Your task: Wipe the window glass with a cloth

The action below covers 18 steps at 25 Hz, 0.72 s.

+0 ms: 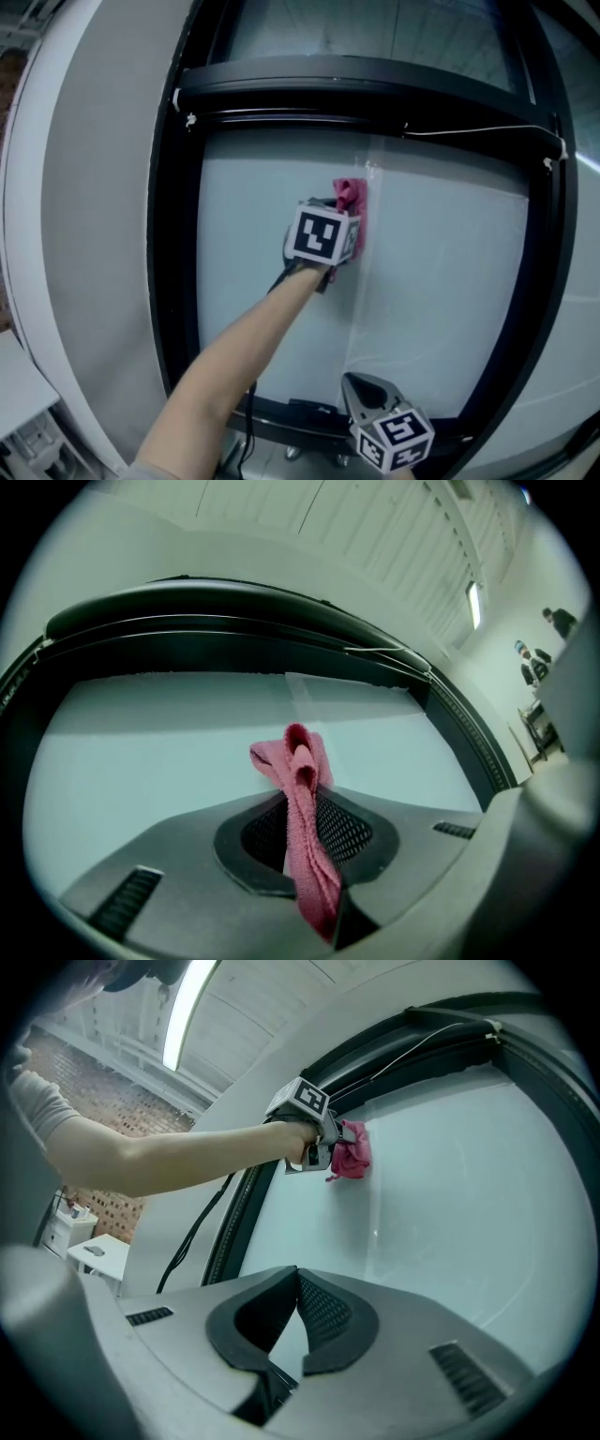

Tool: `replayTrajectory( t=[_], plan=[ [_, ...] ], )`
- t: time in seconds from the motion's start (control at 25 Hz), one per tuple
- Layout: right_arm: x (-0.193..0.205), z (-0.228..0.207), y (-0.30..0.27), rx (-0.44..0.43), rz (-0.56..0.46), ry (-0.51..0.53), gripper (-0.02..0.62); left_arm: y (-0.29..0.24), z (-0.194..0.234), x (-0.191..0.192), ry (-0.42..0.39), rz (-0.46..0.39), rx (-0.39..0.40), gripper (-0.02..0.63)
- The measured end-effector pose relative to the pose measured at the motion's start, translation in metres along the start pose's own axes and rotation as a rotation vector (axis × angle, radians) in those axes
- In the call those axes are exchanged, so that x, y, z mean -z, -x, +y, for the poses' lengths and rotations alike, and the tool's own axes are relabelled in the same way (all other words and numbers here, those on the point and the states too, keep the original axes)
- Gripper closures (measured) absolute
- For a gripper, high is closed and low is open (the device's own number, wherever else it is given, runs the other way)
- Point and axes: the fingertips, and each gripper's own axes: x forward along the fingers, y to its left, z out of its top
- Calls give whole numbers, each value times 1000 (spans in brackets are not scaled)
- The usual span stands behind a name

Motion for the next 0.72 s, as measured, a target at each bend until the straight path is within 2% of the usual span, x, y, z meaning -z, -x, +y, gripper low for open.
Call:
replayTrajectory(
  t=[0.28, 0.56, 0.72],
  plan=[
    [-4, 21, -24, -16, 2, -18, 606, 22, 51, 11, 5, 6, -46, 555],
    [-3, 50, -48, -69, -1, -18, 606, 55, 115, 33, -2, 44, -156, 555],
    [-5, 66, -60, -94, -11, -22, 606, 77, 157, 44, -10, 64, -248, 555]
  ],
)
